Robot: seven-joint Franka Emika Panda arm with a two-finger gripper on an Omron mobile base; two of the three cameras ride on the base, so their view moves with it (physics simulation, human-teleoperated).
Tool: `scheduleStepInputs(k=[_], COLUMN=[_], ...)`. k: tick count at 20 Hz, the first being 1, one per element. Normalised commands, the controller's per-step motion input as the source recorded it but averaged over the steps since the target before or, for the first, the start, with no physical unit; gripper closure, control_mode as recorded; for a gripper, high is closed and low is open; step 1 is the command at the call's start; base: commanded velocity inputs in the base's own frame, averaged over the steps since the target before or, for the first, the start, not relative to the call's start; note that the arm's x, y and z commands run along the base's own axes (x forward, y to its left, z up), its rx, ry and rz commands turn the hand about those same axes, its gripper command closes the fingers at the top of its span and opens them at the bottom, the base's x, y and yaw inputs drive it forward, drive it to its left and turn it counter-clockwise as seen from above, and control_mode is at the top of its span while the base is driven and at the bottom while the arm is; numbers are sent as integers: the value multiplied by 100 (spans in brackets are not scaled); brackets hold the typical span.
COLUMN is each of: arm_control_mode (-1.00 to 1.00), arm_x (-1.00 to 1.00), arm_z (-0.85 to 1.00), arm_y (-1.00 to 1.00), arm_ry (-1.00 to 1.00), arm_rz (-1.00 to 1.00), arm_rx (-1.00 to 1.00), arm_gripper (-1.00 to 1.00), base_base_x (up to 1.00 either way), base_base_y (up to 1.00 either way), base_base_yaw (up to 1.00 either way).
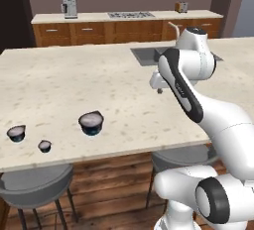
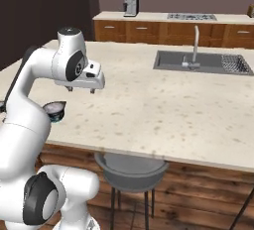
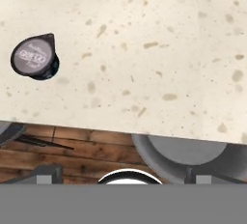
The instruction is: Stack the yogurt containers by placing the smaller containers on top of the larger containers.
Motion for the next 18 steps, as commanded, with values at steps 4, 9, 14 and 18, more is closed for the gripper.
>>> scheduleStepInputs(k=[4, 9, 14, 18], arm_control_mode=[100, 100, 100, 100], arm_x=[0, 0, 0, 0], arm_z=[0, 0, 0, 0], arm_y=[0, 0, 0, 0], arm_ry=[0, 0, 0, 0], arm_rz=[0, 0, 0, 0], arm_rx=[0, 0, 0, 0], arm_gripper=[-100, -100, -100, -100], base_base_x=[0, 0, 0, 0], base_base_y=[50, 49, 50, 51], base_base_yaw=[0, 0, 0, 0])
